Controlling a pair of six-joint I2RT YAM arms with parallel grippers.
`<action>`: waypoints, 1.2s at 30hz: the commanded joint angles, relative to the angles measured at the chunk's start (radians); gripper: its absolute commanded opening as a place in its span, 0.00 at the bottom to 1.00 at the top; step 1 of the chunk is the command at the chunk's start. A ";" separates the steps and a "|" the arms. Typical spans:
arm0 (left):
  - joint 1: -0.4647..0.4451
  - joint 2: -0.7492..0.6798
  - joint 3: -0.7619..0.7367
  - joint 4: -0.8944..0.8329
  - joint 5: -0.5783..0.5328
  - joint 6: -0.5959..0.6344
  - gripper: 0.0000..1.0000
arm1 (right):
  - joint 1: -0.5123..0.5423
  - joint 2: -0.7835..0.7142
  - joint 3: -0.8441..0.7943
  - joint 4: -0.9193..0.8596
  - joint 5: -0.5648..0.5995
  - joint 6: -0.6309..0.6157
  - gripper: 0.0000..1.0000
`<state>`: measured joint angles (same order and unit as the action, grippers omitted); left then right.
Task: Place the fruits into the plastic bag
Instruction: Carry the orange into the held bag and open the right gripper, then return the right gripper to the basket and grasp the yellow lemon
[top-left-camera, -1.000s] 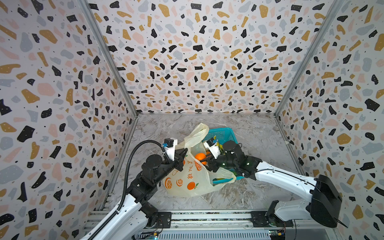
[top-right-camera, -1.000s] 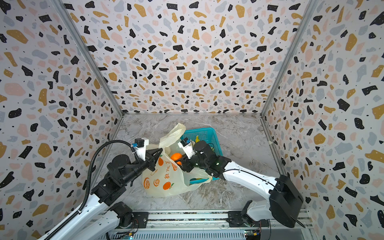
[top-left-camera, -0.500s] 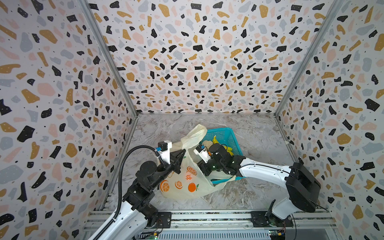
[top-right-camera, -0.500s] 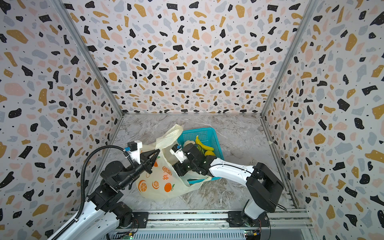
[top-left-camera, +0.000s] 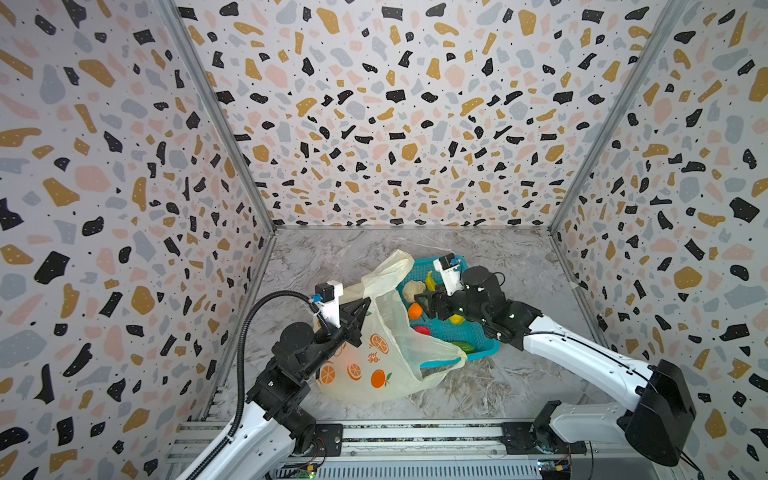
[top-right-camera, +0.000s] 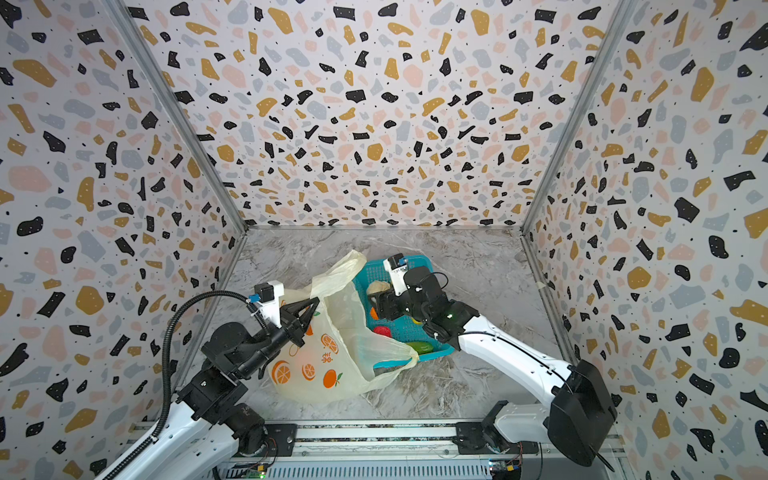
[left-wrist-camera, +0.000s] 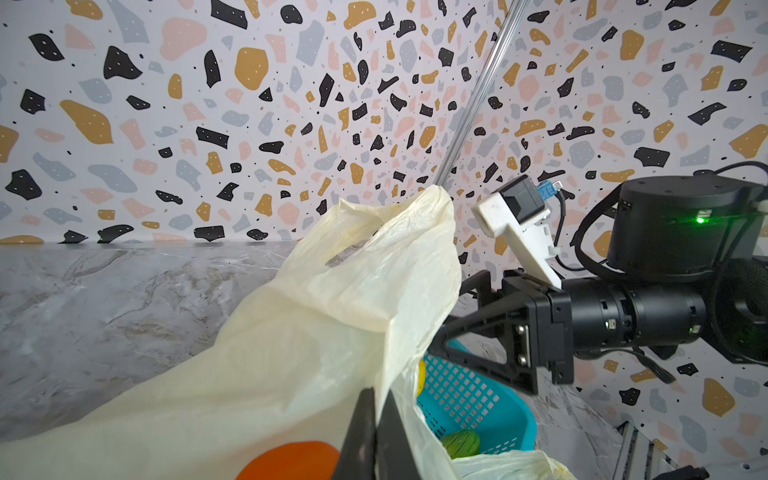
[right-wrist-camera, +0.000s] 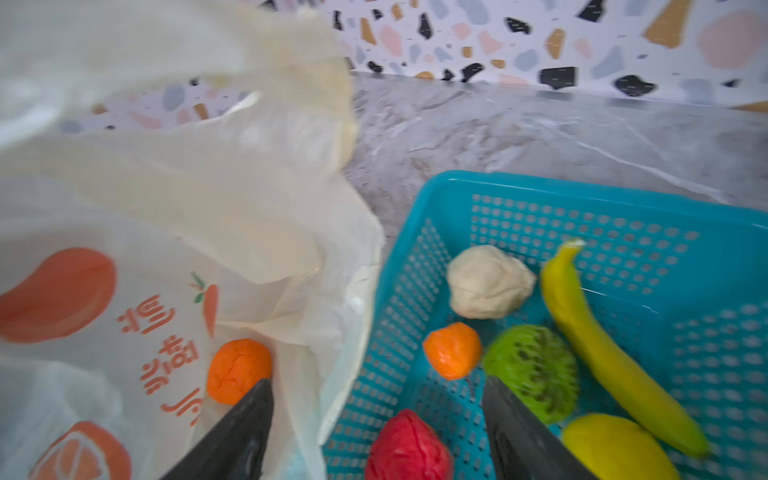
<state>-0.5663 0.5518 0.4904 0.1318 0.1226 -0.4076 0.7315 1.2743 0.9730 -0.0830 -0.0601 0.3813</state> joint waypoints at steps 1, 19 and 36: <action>0.005 0.000 -0.008 0.024 0.000 0.010 0.00 | -0.059 0.008 -0.004 -0.154 0.095 0.034 0.79; 0.005 0.020 0.017 -0.002 -0.003 0.031 0.00 | -0.111 0.248 0.043 -0.257 0.227 -0.005 0.81; 0.005 0.024 0.014 0.002 -0.009 0.029 0.00 | -0.117 0.410 0.034 -0.221 0.159 0.006 0.77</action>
<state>-0.5659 0.5781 0.4904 0.1093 0.1173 -0.3923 0.6170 1.6886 1.0290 -0.3069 0.1284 0.3664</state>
